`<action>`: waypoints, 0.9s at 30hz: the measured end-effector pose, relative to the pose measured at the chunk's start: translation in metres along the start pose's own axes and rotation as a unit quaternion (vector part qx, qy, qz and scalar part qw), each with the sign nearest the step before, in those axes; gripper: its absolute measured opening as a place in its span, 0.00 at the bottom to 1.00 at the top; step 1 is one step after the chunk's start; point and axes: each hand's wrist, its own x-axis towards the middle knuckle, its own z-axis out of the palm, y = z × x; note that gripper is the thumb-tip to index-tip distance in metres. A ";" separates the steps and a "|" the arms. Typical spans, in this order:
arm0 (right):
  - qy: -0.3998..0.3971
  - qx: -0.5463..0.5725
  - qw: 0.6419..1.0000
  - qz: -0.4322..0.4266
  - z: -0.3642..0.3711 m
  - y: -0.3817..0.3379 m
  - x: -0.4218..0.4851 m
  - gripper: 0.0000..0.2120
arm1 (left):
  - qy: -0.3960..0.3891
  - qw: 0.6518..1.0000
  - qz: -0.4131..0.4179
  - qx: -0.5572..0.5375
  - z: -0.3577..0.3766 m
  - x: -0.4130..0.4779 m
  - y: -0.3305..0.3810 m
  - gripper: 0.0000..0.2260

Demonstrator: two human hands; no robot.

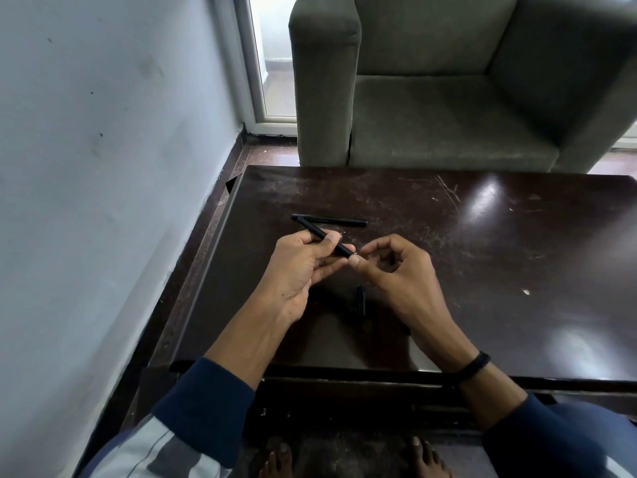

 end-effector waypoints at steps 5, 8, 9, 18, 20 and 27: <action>-0.008 -0.004 1.000 0.014 0.001 -0.001 0.001 0.09 | 0.005 1.000 -0.003 -0.005 0.000 0.000 0.001 0.05; -0.024 -0.017 0.999 0.012 0.002 0.001 0.001 0.06 | -0.002 1.000 0.000 0.000 0.000 0.000 0.000 0.06; -0.025 -0.019 0.999 0.011 0.002 0.002 0.001 0.05 | -0.002 1.000 0.001 0.001 0.000 -0.001 0.001 0.06; -0.026 -0.023 0.999 0.006 0.001 0.002 0.001 0.05 | 0.001 1.000 -0.002 0.004 0.000 -0.002 0.000 0.06; -0.027 -0.021 0.999 0.004 0.001 0.002 0.000 0.07 | 0.002 1.000 -0.002 0.003 0.000 -0.002 0.001 0.07; -0.014 0.000 1.000 0.009 0.003 -0.001 -0.001 0.10 | 0.007 1.000 -0.003 0.002 0.001 -0.002 0.001 0.06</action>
